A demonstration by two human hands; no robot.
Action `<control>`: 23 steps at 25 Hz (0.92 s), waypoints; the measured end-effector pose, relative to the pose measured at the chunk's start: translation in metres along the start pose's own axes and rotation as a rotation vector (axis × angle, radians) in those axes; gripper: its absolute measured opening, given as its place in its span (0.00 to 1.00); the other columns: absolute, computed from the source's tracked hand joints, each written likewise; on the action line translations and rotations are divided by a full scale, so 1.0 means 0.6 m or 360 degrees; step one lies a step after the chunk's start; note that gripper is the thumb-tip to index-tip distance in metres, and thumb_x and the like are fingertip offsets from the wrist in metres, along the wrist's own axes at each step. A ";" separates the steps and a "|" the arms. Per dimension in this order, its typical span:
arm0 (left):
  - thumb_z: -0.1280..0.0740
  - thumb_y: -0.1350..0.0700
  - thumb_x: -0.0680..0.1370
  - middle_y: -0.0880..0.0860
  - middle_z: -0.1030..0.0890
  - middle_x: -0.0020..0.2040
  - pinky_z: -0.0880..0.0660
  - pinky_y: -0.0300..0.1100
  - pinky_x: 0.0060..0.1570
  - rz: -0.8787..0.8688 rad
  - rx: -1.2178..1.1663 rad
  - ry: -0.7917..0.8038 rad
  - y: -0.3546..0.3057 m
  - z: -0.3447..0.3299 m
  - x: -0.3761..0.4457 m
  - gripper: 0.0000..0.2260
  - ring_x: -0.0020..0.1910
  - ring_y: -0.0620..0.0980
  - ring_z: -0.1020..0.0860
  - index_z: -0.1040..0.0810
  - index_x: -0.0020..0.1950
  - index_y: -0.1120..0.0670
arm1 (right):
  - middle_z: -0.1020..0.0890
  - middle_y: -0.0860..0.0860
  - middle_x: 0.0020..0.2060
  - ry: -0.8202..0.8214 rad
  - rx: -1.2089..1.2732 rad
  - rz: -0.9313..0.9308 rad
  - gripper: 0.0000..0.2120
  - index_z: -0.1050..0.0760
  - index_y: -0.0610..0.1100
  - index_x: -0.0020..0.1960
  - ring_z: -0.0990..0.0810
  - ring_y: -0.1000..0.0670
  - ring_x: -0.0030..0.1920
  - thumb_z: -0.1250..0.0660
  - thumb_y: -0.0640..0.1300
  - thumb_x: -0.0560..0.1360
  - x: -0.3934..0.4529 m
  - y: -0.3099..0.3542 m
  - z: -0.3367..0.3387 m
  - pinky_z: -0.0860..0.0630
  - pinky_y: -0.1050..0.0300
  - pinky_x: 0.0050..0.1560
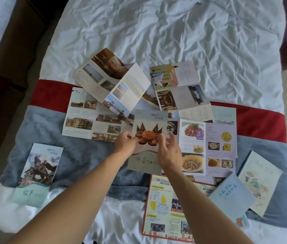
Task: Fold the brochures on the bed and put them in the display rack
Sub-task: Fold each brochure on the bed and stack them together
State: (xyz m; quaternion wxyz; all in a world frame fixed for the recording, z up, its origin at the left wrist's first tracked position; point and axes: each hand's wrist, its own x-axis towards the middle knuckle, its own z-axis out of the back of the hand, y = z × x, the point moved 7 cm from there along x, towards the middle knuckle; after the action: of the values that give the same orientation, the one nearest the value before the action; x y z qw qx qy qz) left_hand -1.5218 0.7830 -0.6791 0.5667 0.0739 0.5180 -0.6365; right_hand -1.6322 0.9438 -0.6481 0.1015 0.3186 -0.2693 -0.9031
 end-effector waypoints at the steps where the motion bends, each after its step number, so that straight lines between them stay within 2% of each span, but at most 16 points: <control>1: 0.32 0.54 0.75 0.49 0.18 0.41 0.26 0.44 0.36 -0.0020 0.0044 0.0026 -0.004 -0.016 -0.004 0.03 0.41 0.49 0.21 0.22 0.45 0.52 | 0.30 0.43 0.71 0.0031 -0.0198 0.0044 0.27 0.38 0.51 0.72 0.26 0.42 0.64 0.44 0.63 0.78 0.005 -0.010 0.002 0.27 0.44 0.57; 2: 0.31 0.53 0.75 0.48 0.18 0.42 0.25 0.43 0.37 -0.0028 0.0078 0.0068 -0.007 -0.033 -0.009 0.04 0.41 0.48 0.21 0.23 0.46 0.52 | 0.33 0.42 0.71 0.0064 -0.0342 0.0065 0.24 0.38 0.50 0.71 0.28 0.41 0.64 0.40 0.59 0.79 0.012 -0.025 0.004 0.27 0.45 0.55; 4: 0.31 0.51 0.75 0.43 0.20 0.45 0.28 0.39 0.34 -0.0029 0.0113 0.0218 -0.009 -0.066 -0.017 0.08 0.41 0.41 0.22 0.25 0.53 0.49 | 0.32 0.44 0.68 0.0072 -0.0257 -0.0073 0.31 0.42 0.49 0.74 0.29 0.42 0.63 0.38 0.61 0.77 0.014 -0.059 0.010 0.27 0.45 0.54; 6: 0.30 0.52 0.76 0.37 0.27 0.47 0.32 0.32 0.31 0.0001 0.0078 0.0412 -0.008 -0.097 -0.027 0.17 0.41 0.35 0.27 0.30 0.62 0.44 | 0.32 0.44 0.70 0.0000 -0.0148 -0.0188 0.39 0.45 0.49 0.77 0.31 0.41 0.67 0.37 0.65 0.74 0.012 -0.086 0.017 0.28 0.42 0.60; 8: 0.30 0.55 0.76 0.37 0.27 0.47 0.31 0.29 0.28 0.0058 0.0016 0.0524 -0.004 -0.120 -0.031 0.21 0.41 0.35 0.28 0.32 0.66 0.43 | 0.35 0.42 0.74 0.0025 -0.0165 -0.0227 0.42 0.48 0.47 0.79 0.34 0.40 0.72 0.36 0.66 0.74 0.014 -0.104 0.012 0.31 0.41 0.66; 11: 0.33 0.56 0.78 0.39 0.24 0.46 0.29 0.34 0.32 0.0145 -0.0074 0.0547 0.002 -0.134 -0.026 0.17 0.43 0.38 0.24 0.30 0.65 0.45 | 0.34 0.42 0.75 0.0094 -0.0188 -0.0238 0.43 0.49 0.46 0.80 0.33 0.40 0.73 0.36 0.64 0.75 0.019 -0.113 0.005 0.31 0.42 0.66; 14: 0.35 0.57 0.79 0.44 0.21 0.46 0.28 0.37 0.35 0.0191 -0.0111 0.0411 0.005 -0.120 -0.015 0.10 0.44 0.42 0.22 0.28 0.60 0.48 | 0.32 0.44 0.74 0.0084 -0.0345 -0.0185 0.42 0.50 0.47 0.80 0.29 0.42 0.70 0.36 0.63 0.75 0.020 -0.109 0.007 0.26 0.42 0.62; 16: 0.37 0.59 0.80 0.48 0.18 0.47 0.23 0.43 0.42 0.0188 -0.0069 0.0372 0.004 -0.109 -0.010 0.04 0.46 0.46 0.20 0.23 0.51 0.52 | 0.32 0.45 0.73 0.0063 -0.0369 -0.0188 0.42 0.50 0.47 0.80 0.29 0.42 0.69 0.36 0.63 0.75 0.019 -0.104 0.009 0.25 0.41 0.61; 18: 0.41 0.61 0.80 0.53 0.15 0.47 0.20 0.51 0.53 0.0248 -0.0137 0.0431 0.004 -0.103 -0.008 0.09 0.48 0.52 0.18 0.22 0.45 0.52 | 0.33 0.44 0.74 0.0056 -0.0354 -0.0211 0.42 0.50 0.48 0.80 0.29 0.41 0.69 0.36 0.65 0.75 0.019 -0.097 0.011 0.24 0.41 0.62; 20: 0.41 0.60 0.80 0.55 0.15 0.49 0.20 0.53 0.56 0.0313 -0.0254 0.0530 0.006 -0.101 -0.007 0.07 0.50 0.54 0.17 0.23 0.48 0.53 | 0.33 0.44 0.74 0.0068 -0.0285 -0.0235 0.43 0.50 0.48 0.80 0.29 0.41 0.70 0.37 0.67 0.74 0.019 -0.089 0.007 0.26 0.41 0.62; 22: 0.36 0.57 0.79 0.55 0.16 0.52 0.20 0.52 0.55 0.0332 -0.0331 0.0549 0.011 -0.100 -0.007 0.04 0.51 0.53 0.18 0.25 0.54 0.51 | 0.33 0.43 0.73 0.0087 -0.0220 -0.0240 0.44 0.50 0.48 0.79 0.29 0.40 0.70 0.38 0.67 0.73 0.015 -0.079 0.000 0.27 0.41 0.62; 23: 0.33 0.56 0.78 0.53 0.17 0.52 0.19 0.50 0.53 0.0314 -0.0316 0.0499 0.014 -0.098 -0.007 0.06 0.51 0.51 0.18 0.27 0.54 0.51 | 0.33 0.43 0.73 0.0099 -0.0209 -0.0230 0.44 0.50 0.48 0.79 0.29 0.40 0.69 0.38 0.67 0.73 0.012 -0.075 -0.003 0.27 0.41 0.62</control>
State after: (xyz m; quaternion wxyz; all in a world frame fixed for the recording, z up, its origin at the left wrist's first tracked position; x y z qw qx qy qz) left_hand -1.5428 0.8309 -0.7073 0.5432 0.1663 0.6502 -0.5044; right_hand -1.6373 0.9782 -0.6778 0.0651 0.3576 -0.1827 -0.9135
